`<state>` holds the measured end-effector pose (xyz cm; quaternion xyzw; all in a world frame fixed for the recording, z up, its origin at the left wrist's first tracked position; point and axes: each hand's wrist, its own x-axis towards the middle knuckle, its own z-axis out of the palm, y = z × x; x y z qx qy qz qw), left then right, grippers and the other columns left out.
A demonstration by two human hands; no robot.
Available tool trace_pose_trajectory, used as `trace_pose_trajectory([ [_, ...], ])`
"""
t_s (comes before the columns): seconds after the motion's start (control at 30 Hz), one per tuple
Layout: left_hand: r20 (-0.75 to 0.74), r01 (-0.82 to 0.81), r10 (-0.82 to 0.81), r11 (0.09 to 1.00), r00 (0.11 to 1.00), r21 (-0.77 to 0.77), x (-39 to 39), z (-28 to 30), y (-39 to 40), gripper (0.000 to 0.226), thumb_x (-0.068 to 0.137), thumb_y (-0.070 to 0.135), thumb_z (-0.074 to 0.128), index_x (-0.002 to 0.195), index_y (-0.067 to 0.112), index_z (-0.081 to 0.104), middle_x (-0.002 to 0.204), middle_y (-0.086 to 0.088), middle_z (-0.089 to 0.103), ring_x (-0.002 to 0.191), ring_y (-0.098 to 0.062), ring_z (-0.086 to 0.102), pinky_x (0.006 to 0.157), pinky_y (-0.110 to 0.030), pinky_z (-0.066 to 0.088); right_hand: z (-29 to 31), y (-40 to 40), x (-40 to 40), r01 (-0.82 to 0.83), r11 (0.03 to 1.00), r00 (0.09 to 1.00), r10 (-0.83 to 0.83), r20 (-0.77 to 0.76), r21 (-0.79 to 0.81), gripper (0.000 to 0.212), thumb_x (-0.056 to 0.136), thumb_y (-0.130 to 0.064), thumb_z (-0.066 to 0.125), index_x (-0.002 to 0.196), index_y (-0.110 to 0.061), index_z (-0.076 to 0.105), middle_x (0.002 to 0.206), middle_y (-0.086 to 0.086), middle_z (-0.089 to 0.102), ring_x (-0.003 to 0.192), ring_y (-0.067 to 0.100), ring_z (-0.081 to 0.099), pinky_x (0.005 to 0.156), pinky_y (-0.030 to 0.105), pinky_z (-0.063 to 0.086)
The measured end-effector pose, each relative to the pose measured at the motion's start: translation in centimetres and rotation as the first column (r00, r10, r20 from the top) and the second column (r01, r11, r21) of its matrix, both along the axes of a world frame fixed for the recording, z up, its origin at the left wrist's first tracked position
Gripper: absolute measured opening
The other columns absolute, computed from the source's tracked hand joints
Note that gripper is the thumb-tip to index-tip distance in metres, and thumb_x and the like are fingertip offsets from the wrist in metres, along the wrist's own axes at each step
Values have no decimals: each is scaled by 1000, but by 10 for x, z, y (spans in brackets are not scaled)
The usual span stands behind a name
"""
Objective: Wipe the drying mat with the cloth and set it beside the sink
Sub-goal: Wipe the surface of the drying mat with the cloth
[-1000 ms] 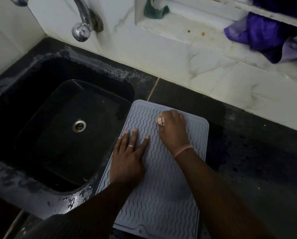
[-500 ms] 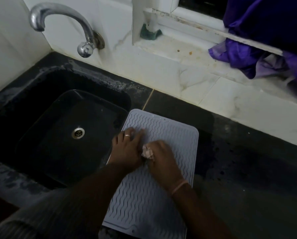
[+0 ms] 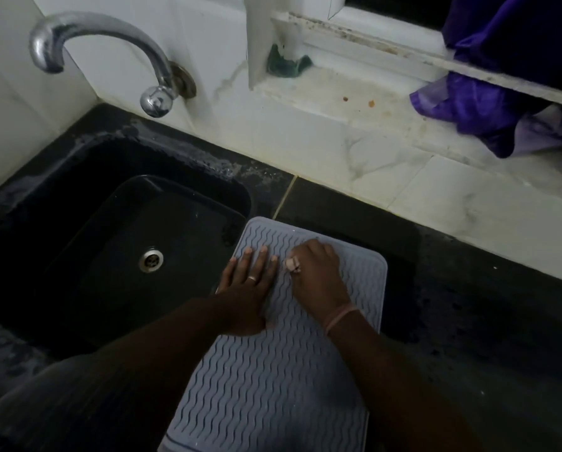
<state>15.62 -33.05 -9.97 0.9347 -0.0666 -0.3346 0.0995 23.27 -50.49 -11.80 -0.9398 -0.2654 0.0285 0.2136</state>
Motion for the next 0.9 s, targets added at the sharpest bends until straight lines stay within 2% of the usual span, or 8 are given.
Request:
trace_pose_trajectory([
  [0.1,-33,1,-1,1000,999,4,1,4,-2,130,87,63,65,147,29,-46,149,-5,-56,137,-32,-51,120,-56,-22,6,6,31,91,996,996,-90,9,-24,23,88,-9,60,110,-11,67,114,13,59,105,34,52,93,44,42],
  [0.2,-46,-7,8,1000,999,10,3,7,-4,129,88,61,66,148,28,-44,148,-4,-57,137,-31,-51,119,-55,-24,15,14,48,151,987,989,-151,4,-56,21,85,-6,59,104,-12,67,109,14,58,101,36,52,87,44,41],
  [0.27,-47,-7,7,1000,999,10,2,7,-4,129,87,66,64,149,28,-44,148,-3,-57,137,-31,-51,118,-54,-24,18,10,52,235,972,972,-235,-17,-10,20,84,-7,61,102,-13,67,108,13,58,99,37,52,85,44,41],
  [0.37,-28,-13,13,1000,1000,6,1,5,-5,128,85,79,56,149,30,-42,150,-4,-56,138,-31,-50,114,-51,-27,20,-8,47,349,934,936,-342,-84,75,20,89,-15,66,109,-17,68,114,11,58,103,34,54,90,45,47],
  [0.47,-14,-3,4,1000,1000,6,0,5,-6,123,84,79,55,145,42,-44,151,-5,-55,137,-33,-51,110,-52,-28,20,-17,27,264,965,961,-263,-84,1,27,93,-17,63,119,-16,65,121,10,57,108,33,55,95,46,48],
  [0.57,-25,-10,11,1000,1000,5,0,5,-7,118,84,81,55,142,51,-43,149,-4,-57,137,-34,-51,115,-59,-25,20,-13,9,177,981,981,-182,-65,-80,35,94,-15,58,129,-14,61,128,12,55,116,34,51,100,46,44],
  [0.77,14,-40,40,999,999,17,-4,3,-9,115,84,80,55,142,55,-41,150,-4,-57,137,-33,-52,119,-62,-20,32,-4,1,177,965,974,-200,-106,-194,33,91,-14,60,124,-12,64,130,11,55,120,35,50,101,45,43],
  [0.9,52,-36,35,999,998,15,-5,0,-7,114,83,82,53,145,54,-38,150,-5,-57,138,-34,-51,118,-61,-21,36,1,-39,208,951,968,-233,-93,-228,30,91,-16,64,121,-15,66,128,8,56,119,30,51,103,43,44],
])
